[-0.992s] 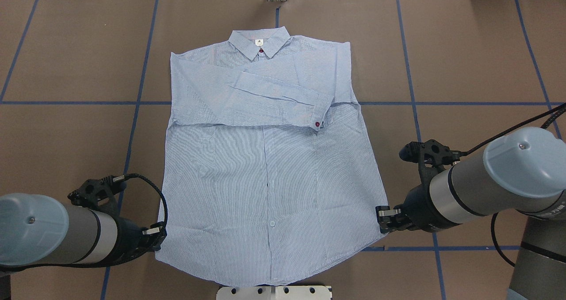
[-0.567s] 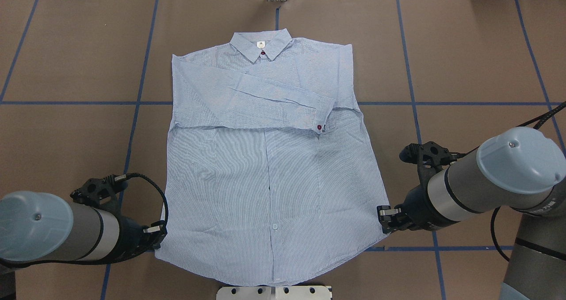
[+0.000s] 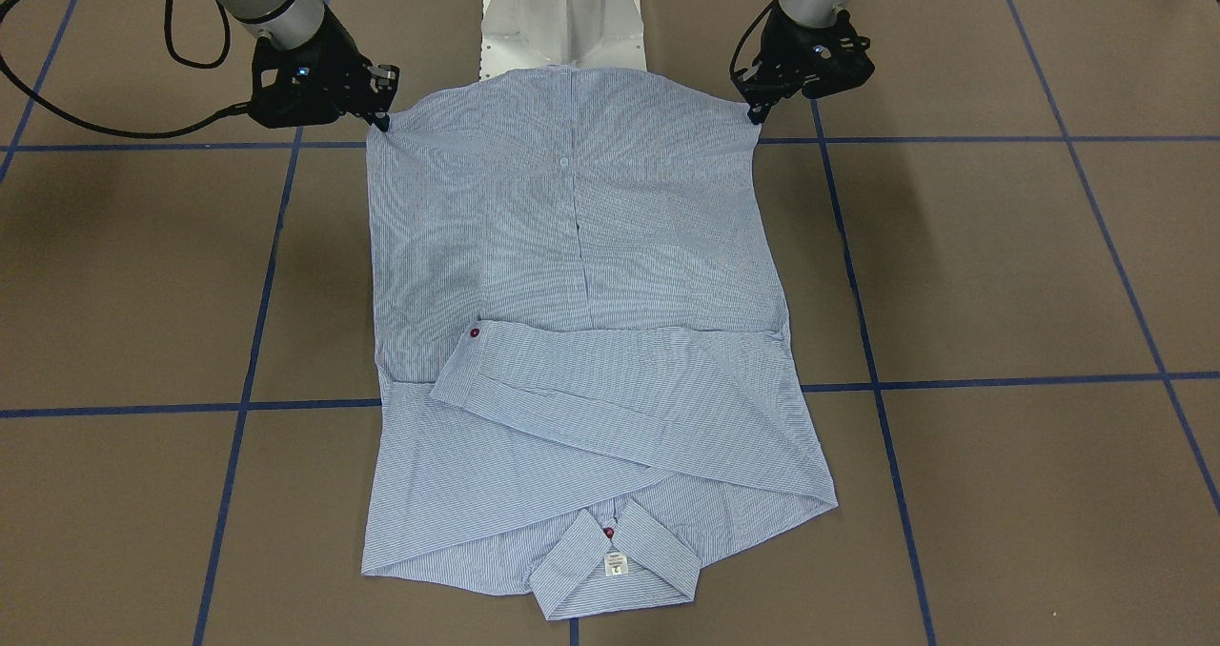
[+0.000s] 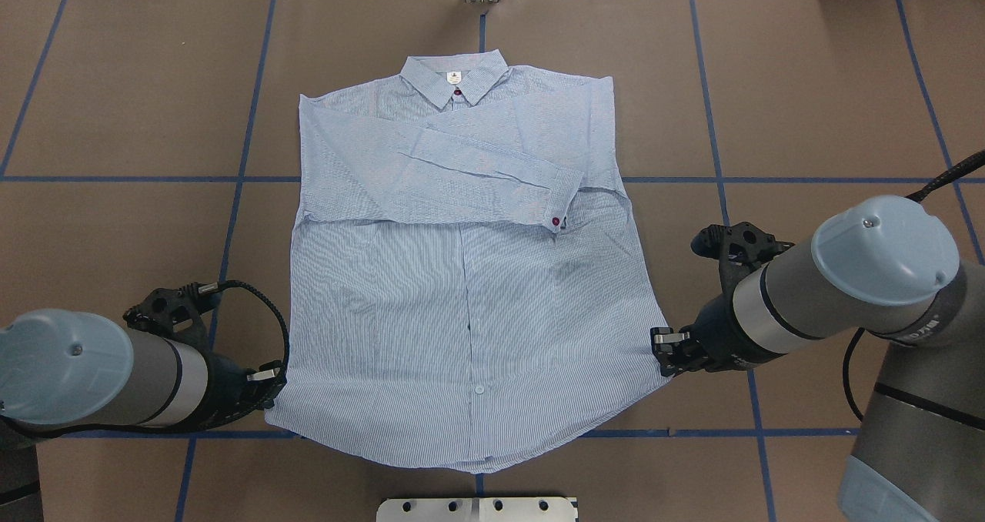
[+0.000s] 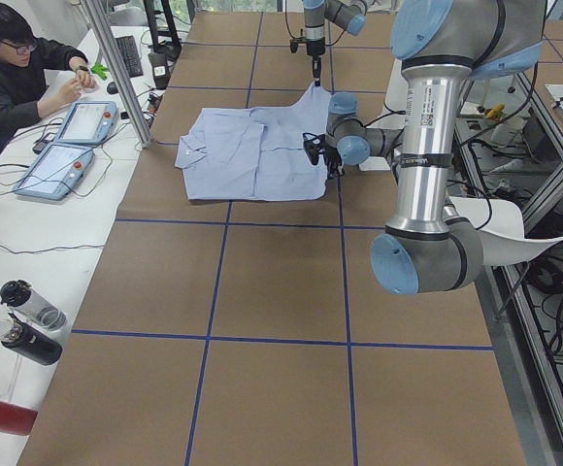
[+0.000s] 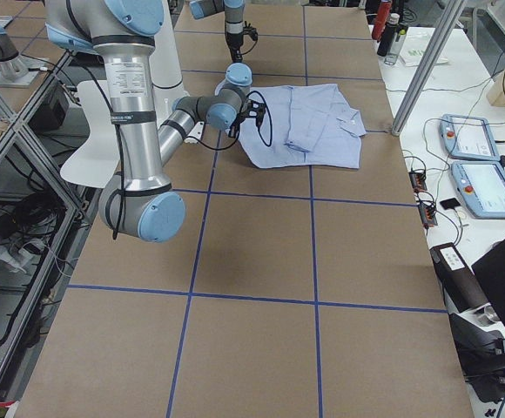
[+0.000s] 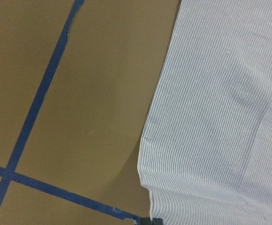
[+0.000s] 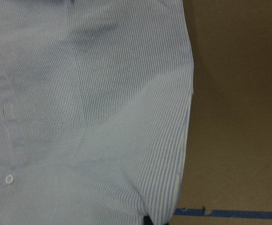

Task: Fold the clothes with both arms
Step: 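Pinch both hem corners with the left and right grippers, then lift the hem with both grippers and fold it toward the collar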

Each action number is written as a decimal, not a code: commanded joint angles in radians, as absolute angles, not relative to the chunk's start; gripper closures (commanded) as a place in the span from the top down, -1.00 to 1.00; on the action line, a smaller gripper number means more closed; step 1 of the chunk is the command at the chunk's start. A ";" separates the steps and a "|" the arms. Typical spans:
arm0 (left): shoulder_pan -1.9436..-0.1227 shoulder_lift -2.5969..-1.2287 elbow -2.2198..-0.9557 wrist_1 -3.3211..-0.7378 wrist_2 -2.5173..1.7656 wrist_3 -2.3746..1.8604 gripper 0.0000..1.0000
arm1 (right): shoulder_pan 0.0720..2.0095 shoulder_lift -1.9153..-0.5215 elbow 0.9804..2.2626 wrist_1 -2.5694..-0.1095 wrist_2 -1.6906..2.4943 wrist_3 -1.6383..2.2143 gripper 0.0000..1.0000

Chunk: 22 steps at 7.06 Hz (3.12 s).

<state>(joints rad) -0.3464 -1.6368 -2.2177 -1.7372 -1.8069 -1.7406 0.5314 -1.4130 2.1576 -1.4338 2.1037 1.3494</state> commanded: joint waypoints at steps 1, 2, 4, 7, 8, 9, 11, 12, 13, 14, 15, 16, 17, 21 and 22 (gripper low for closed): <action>-0.353 -1.637 -2.215 -1.744 -1.807 -1.741 -1.00 | 0.549 -1.404 2.146 -1.434 2.106 1.351 -1.00; -0.354 -1.634 -2.214 -1.744 -1.809 -1.743 -1.00 | 0.551 -1.404 2.146 -1.434 2.108 1.351 -1.00; -0.354 -1.625 -2.215 -1.744 -1.809 -1.746 -1.00 | 0.552 -1.408 2.146 -1.434 2.108 1.353 -1.00; -0.354 -1.623 -2.215 -1.744 -1.809 -1.747 -1.00 | 0.552 -1.411 2.146 -1.434 2.108 1.354 -1.00; -0.354 -1.623 -2.215 -1.744 -1.809 -1.749 -1.00 | 0.552 -1.413 2.146 -1.436 2.108 1.355 -1.00; -0.354 -1.623 -2.215 -1.744 -1.809 -1.750 -1.00 | 0.554 -1.413 2.146 -1.436 2.106 1.355 -1.00; -0.354 -1.623 -2.215 -1.744 -1.807 -1.750 -1.00 | 0.558 -1.416 2.145 -1.439 2.106 1.355 -1.00; -0.354 -1.623 -2.215 -1.744 -1.807 -1.750 -1.00 | 0.563 -1.416 2.141 -1.440 2.106 1.355 -1.00; -0.354 -1.623 -2.214 -1.744 -1.807 -1.750 -1.00 | 0.566 -1.414 2.134 -1.440 2.106 1.355 -1.00; -0.354 -1.623 -2.215 -1.744 -1.809 -1.750 -1.00 | 0.568 -1.413 2.134 -1.440 2.106 1.355 -1.00; -0.354 -1.624 -2.215 -1.744 -1.807 -1.752 -1.00 | 0.569 -1.413 2.134 -1.440 2.106 1.355 -1.00; -0.354 -1.629 -2.217 -1.744 -1.807 -1.750 -1.00 | 0.575 -1.410 2.132 -1.440 2.108 1.355 -1.00; -0.360 -1.640 -2.220 -1.744 -1.815 -1.750 -1.00 | 0.590 -1.405 2.129 -1.437 2.108 1.353 -1.00; -0.516 -1.690 -2.214 -1.738 -1.902 -1.695 -1.00 | 0.678 -1.297 2.022 -1.436 2.108 1.342 -1.00; -0.570 -1.693 -2.201 -1.738 -1.922 -1.649 -1.00 | 0.705 -1.273 2.010 -1.437 2.109 1.339 -1.00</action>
